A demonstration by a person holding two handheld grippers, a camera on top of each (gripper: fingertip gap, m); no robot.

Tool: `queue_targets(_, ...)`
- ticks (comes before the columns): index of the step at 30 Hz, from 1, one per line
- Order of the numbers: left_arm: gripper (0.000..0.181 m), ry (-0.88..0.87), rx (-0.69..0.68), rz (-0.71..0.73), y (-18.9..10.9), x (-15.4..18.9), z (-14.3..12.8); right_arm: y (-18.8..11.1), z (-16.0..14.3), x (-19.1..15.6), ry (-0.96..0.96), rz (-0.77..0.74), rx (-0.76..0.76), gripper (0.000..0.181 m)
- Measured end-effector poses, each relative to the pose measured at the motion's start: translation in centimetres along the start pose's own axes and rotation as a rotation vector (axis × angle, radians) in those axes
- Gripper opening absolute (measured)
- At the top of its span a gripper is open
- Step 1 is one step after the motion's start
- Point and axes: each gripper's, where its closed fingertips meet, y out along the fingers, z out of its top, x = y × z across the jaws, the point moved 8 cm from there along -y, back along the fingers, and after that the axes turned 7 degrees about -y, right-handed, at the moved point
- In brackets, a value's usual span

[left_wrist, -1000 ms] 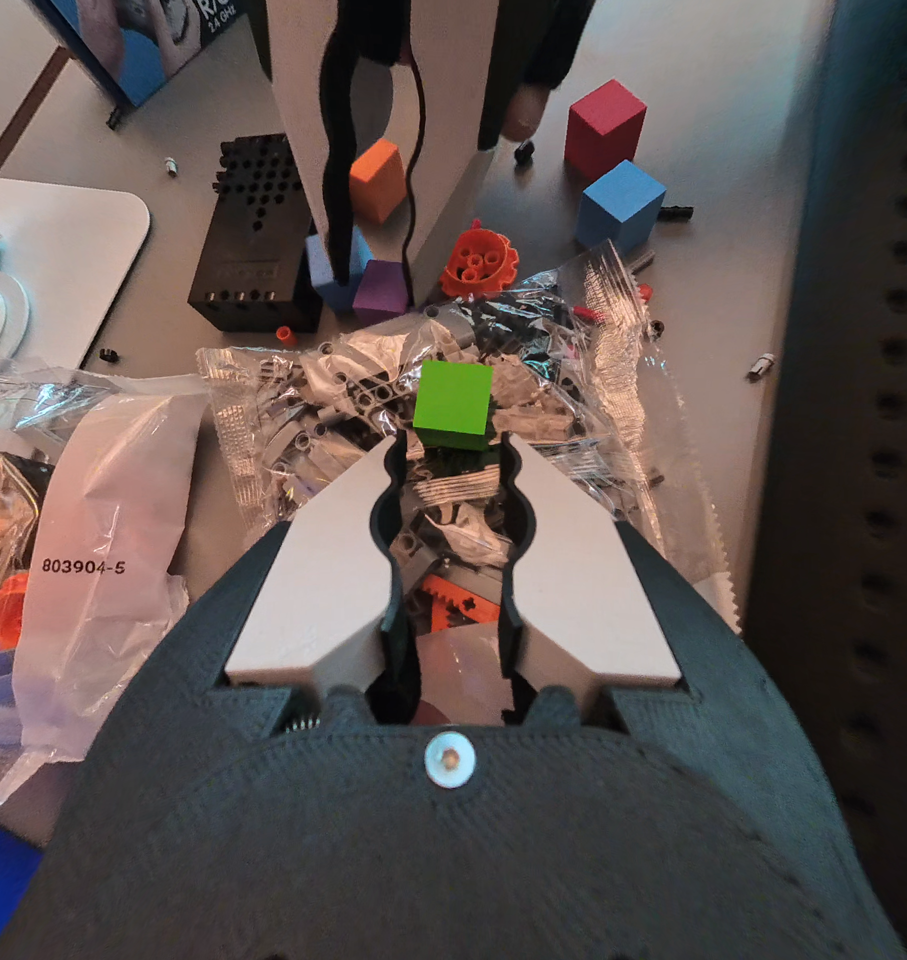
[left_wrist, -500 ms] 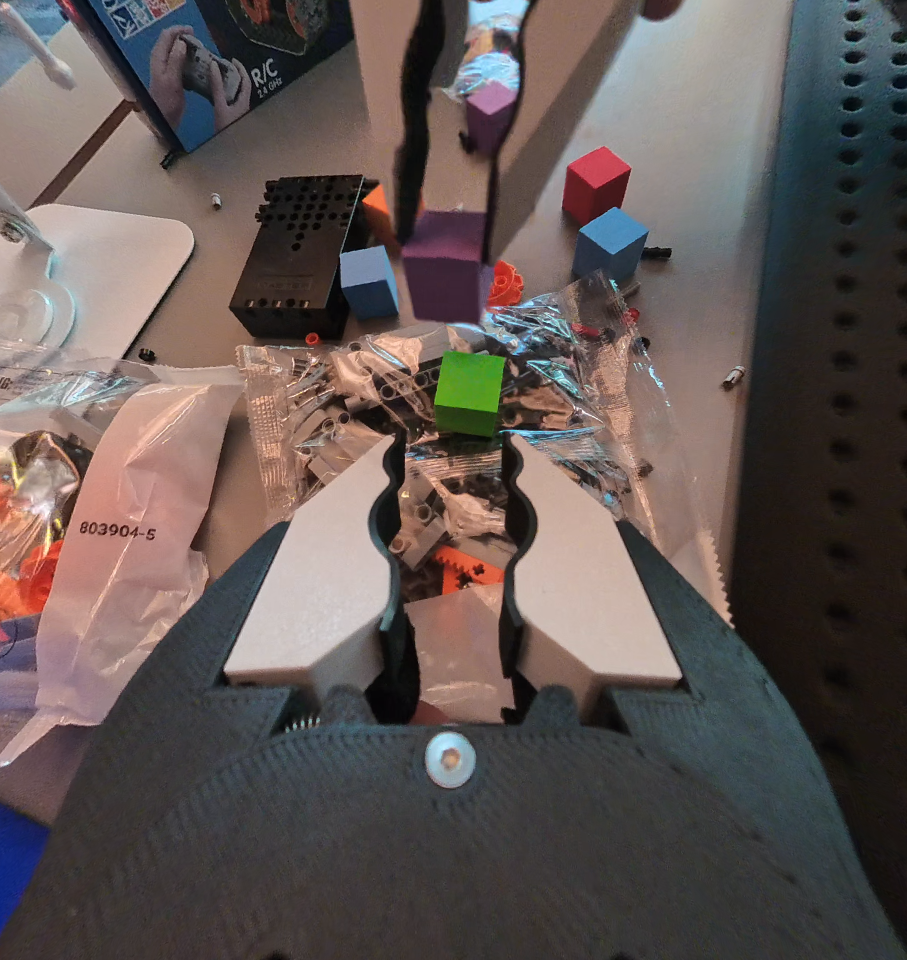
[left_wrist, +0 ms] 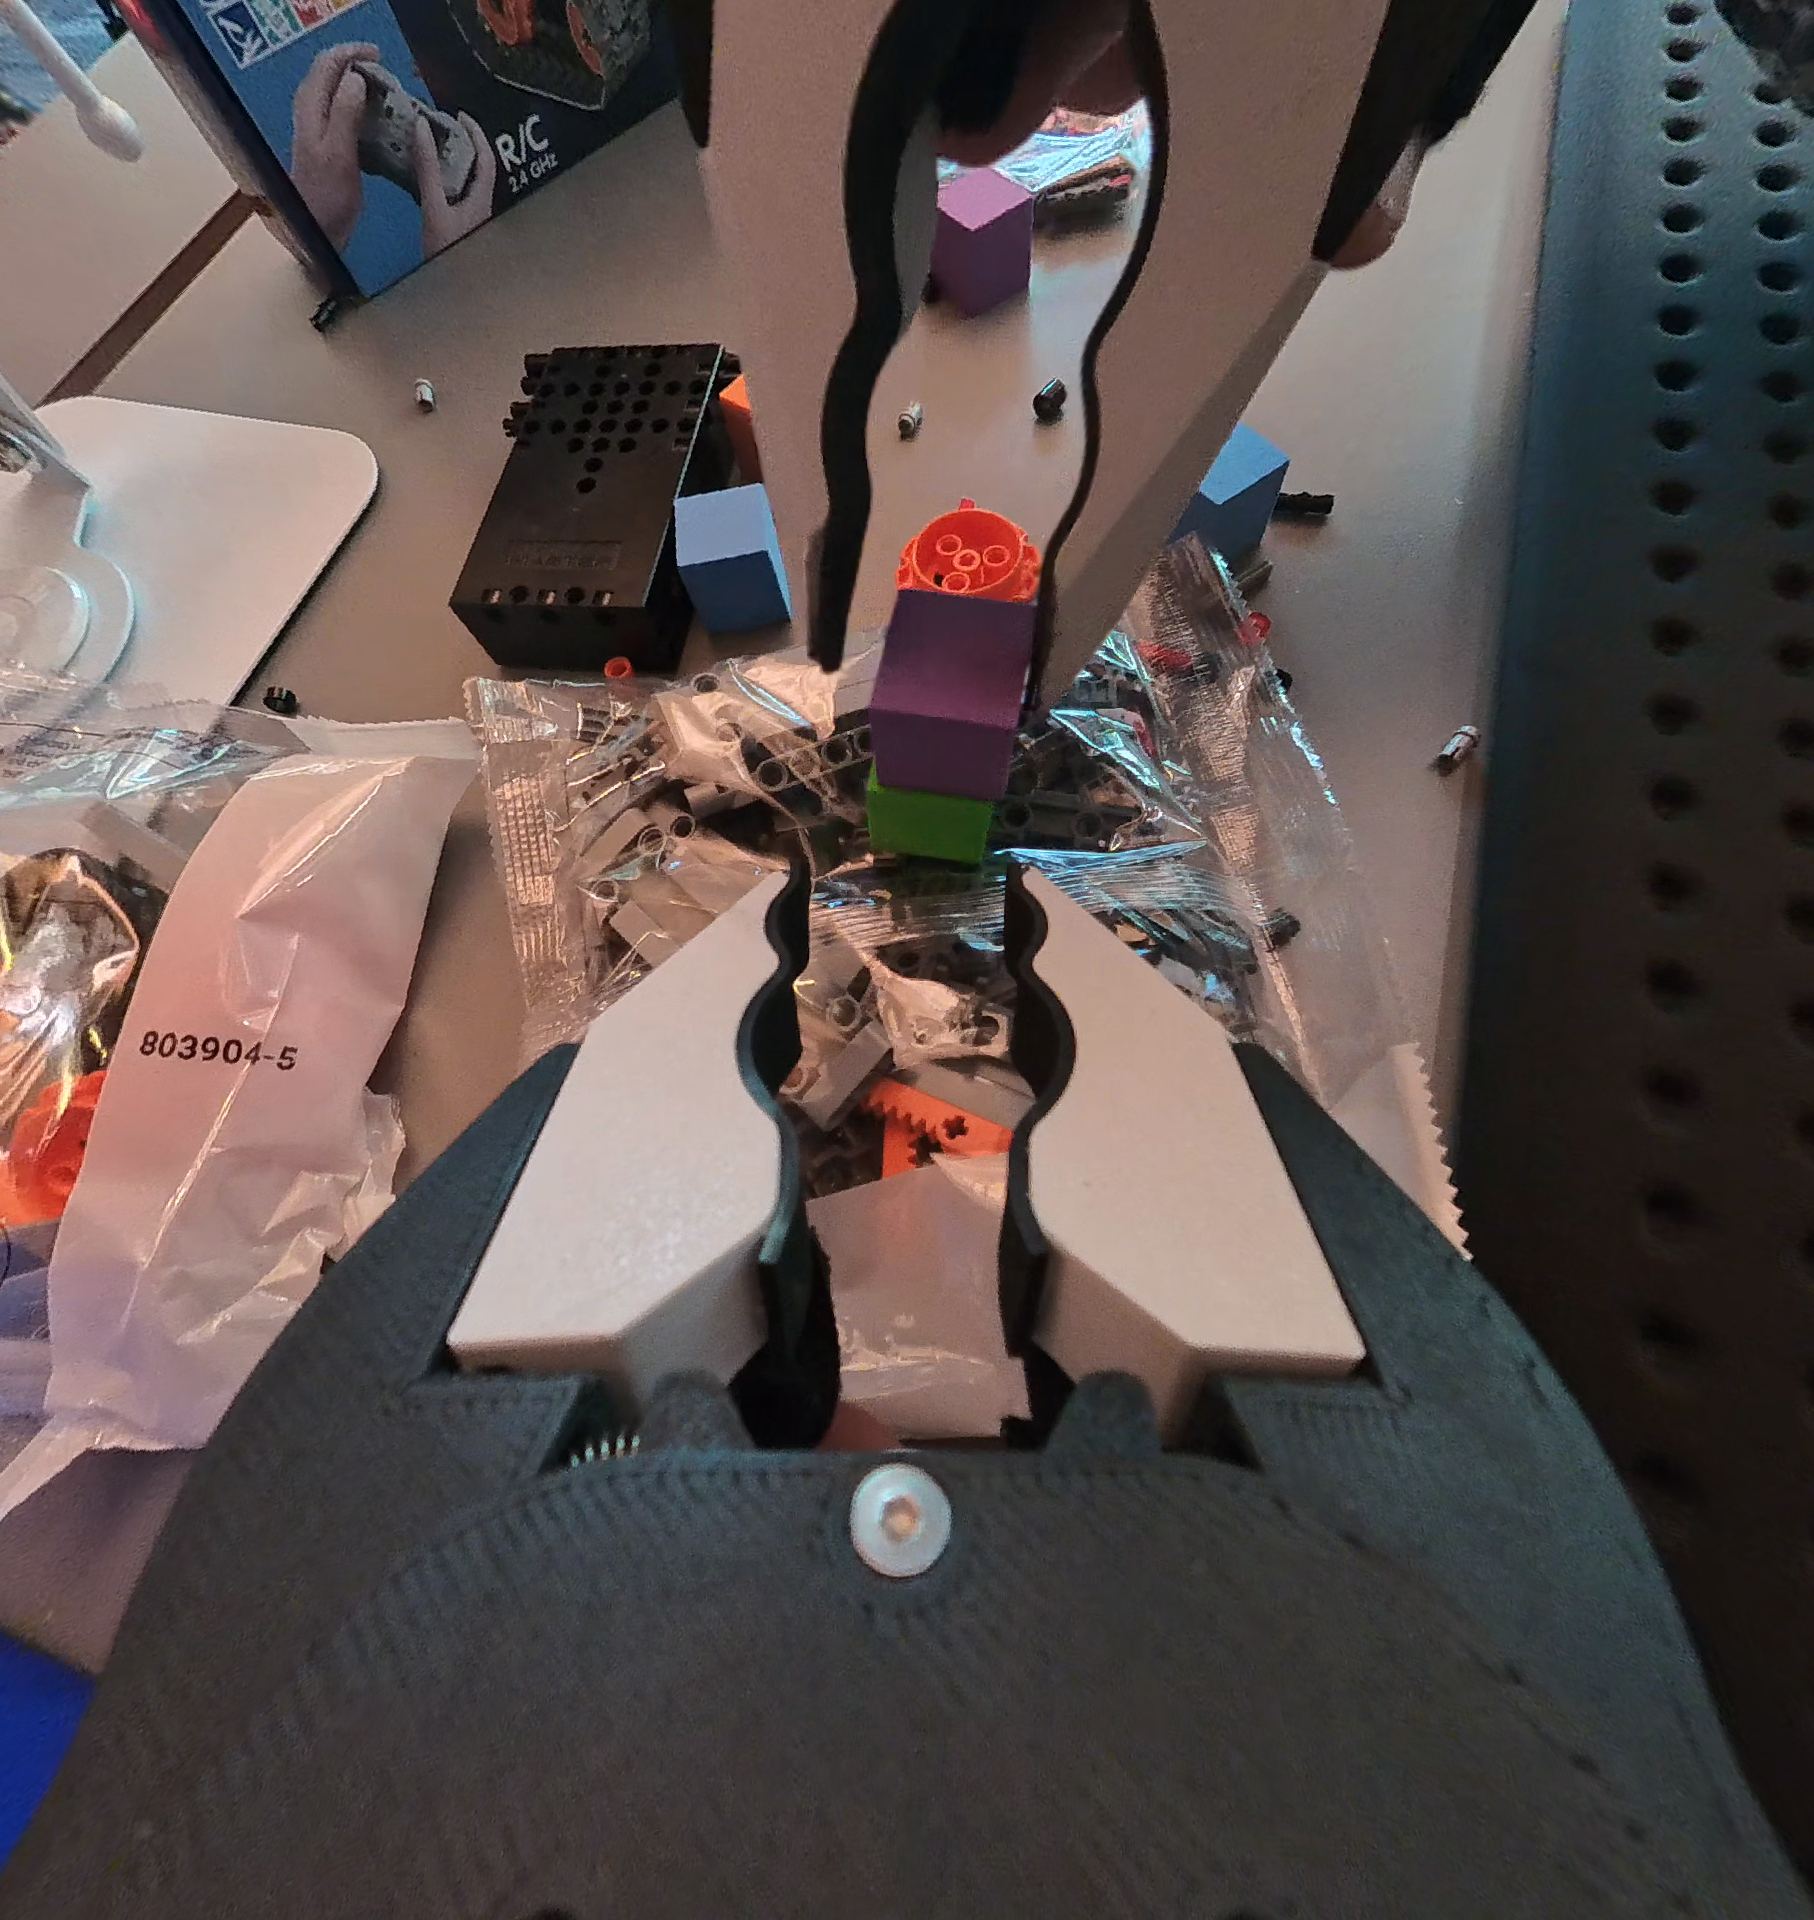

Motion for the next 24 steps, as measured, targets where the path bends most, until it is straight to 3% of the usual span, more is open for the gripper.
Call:
queue_targets(7, 0.036, -0.010, 0.025, 0.005, -0.5, -0.2, 0.1, -3.1, -0.9, 1.2, 0.061, -0.059, 0.114, 0.037)
queue_targets(11, 0.036, -0.021, 0.051, 0.011, -0.8, -0.5, 0.3, -4.5, -5.2, 3.7, 0.148, -0.202, 0.004, 0.040)
queue_targets(16, 0.036, -0.022, 0.044, 0.015, -0.7, -0.5, 0.1, -2.7, -9.0, 4.8, 0.231, -0.203, -0.072, 0.045)
queue_targets(24, 0.036, -0.028, 0.046, 0.022, -0.8, -0.7, 0.0, 0.3, -8.5, 4.7, 0.297, -0.237, -0.106, 0.044)
